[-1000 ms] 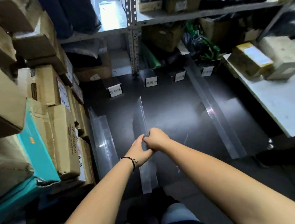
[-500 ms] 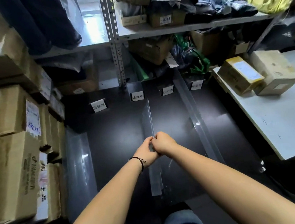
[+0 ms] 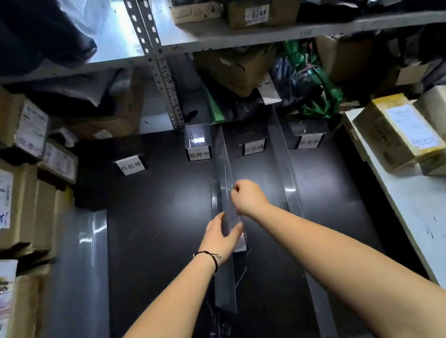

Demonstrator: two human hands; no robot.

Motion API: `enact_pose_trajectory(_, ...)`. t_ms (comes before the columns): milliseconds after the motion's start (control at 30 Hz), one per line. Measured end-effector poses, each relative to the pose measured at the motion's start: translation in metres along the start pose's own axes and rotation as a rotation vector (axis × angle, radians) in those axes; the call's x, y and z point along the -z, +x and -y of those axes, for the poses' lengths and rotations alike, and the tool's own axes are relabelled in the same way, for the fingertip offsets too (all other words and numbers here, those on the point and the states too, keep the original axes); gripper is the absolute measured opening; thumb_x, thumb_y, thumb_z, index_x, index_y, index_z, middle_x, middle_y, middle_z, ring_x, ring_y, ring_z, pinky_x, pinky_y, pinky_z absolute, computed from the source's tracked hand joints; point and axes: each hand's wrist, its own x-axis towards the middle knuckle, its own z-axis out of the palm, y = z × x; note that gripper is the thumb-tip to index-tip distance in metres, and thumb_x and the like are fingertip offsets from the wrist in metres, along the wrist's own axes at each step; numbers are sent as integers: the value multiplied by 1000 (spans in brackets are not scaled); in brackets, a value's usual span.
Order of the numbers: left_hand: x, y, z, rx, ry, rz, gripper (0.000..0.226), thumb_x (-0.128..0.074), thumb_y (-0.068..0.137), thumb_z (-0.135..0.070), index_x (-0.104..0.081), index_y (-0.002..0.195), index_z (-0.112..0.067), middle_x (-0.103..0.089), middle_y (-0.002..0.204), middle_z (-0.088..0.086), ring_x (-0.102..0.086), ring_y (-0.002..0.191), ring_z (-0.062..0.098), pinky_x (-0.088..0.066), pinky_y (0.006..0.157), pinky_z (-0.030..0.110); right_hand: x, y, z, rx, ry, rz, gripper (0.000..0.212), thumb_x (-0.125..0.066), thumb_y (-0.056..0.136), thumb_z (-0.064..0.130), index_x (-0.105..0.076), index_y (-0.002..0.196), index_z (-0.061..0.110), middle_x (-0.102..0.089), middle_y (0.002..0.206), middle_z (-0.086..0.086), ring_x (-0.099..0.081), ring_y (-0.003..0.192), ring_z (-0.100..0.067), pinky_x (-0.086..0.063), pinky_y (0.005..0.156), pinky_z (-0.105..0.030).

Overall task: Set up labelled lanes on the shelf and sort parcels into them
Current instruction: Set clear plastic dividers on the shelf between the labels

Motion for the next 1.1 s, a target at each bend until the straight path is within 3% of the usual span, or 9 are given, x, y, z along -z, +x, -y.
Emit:
enact_pose_trajectory(200, 2, 15, -2, -14, 137, -24, 75, -60, 94, -24, -20, 157, -25, -29, 158, 2, -42, 138, 20, -34, 104, 22, 26, 59, 18, -7, 70, -8, 25, -44, 96, 16, -44, 71, 14, -66, 92, -13, -72, 80, -37, -57, 68, -36)
enact_pose_trajectory(300, 0, 19, -6, 2, 207, 37, 79, -53, 90, -10, -16, 158, -29, -27, 160, 0, -42, 139, 23, -36, 109, 26, 34, 76, 23, -4, 76, 0, 24, -44, 98, 14, -48, 75, 12, -59, 84, -11, -67, 62, -30, -40, 46, -23)
enact_pose_trajectory(367, -4, 23, -9, 6, 196, 73, 81, -51, 85, -11, -19, 156, -33, -36, 156, 0, -52, 130, 25, -42, 109, 34, 39, 84, 25, -2, 71, 16, 19, -44, 99, 13, -58, 87, 6, -64, 87, -15, -64, 57, -29, -41, 44, -23)
enact_pose_trajectory(467, -13, 22, -9, 9, 129, 99, 81, -46, 74, -18, -25, 147, -47, -51, 140, -1, -65, 106, 24, -54, 95, 41, 42, 91, 21, 12, 58, 28, 24, -47, 98, 15, -64, 99, -2, -71, 96, -20, -72, 76, -38, -60, 60, -39)
enact_pose_trajectory(567, -26, 12, -7, 9, 125, 132, 84, -47, 76, -16, -21, 148, -49, -51, 138, -4, -67, 92, 22, -57, 89, 41, 41, 93, 16, 13, 106, 51, 28, -51, 101, 20, -65, 110, -2, -69, 92, -19, -72, 80, -40, -61, 77, -52)
enact_pose_trajectory(667, -36, 3, -6, 30, 175, 102, 86, -49, 84, -7, -15, 155, -40, -46, 139, -3, -65, 87, 25, -58, 83, 37, 34, 93, 13, 14, 203, 78, 26, -51, 104, 22, -62, 118, 3, -60, 85, -10, -64, 69, -31, -62, 77, -53)
enact_pose_trajectory(800, -39, -8, 0, 33, 188, 41, 84, -51, 84, -7, -18, 153, -40, -52, 127, 2, -64, 77, 26, -59, 80, 42, 21, 87, 13, 9, 306, 64, 25, -50, 105, 23, -61, 123, 9, -59, 102, -11, -61, 72, -28, -64, 73, -46)
enact_pose_trajectory(967, -36, -25, 13, 51, 245, 12, 83, -52, 87, -11, -13, 157, -35, -48, 124, 2, -63, 78, 27, -57, 82, 44, 5, 86, 10, 46, 354, -20, 17, -47, 102, 18, -60, 98, 9, -49, 76, 0, -55, 67, -23, -63, 76, -49)
enact_pose_trajectory(1100, -32, -35, 25, 60, 282, -1, 83, -51, 89, -13, -9, 158, -33, -46, 130, 2, -65, 82, 28, -57, 82, 45, -3, 86, 11, 34, 439, -8, 26, -49, 104, 18, -62, 118, 2, -52, 79, -3, -54, 70, -24, -63, 78, -48)
